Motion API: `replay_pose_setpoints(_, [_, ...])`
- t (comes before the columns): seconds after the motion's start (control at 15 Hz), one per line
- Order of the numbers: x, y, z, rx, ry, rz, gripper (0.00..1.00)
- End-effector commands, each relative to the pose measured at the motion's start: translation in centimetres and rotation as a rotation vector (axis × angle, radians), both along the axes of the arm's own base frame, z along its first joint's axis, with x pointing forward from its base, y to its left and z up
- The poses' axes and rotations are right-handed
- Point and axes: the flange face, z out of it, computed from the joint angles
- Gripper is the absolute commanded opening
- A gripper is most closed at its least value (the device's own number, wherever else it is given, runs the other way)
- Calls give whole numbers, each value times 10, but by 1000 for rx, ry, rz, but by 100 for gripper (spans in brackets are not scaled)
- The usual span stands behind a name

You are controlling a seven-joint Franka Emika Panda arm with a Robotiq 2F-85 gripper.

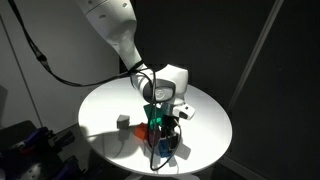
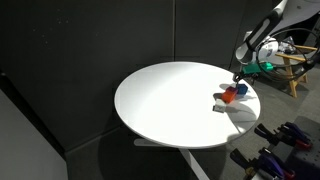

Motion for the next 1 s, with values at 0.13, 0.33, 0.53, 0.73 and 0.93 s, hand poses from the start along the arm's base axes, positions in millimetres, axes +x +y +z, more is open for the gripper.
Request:
replay_pose_setpoints(0.13, [-1, -8, -3, -3, 8, -4, 100])
replay_pose_setpoints(0.33, [-1, -9, -5, -4, 11, -6, 100])
replay_pose_setpoints(0.53, [-1, -10, -9, -4, 15, -7, 100])
replay_pose_setpoints(0.73, [-1, -9, -12, -3, 20, -13, 88])
replay_pose_setpoints(0.93, [-1, -8, -13, -2, 22, -13, 56])
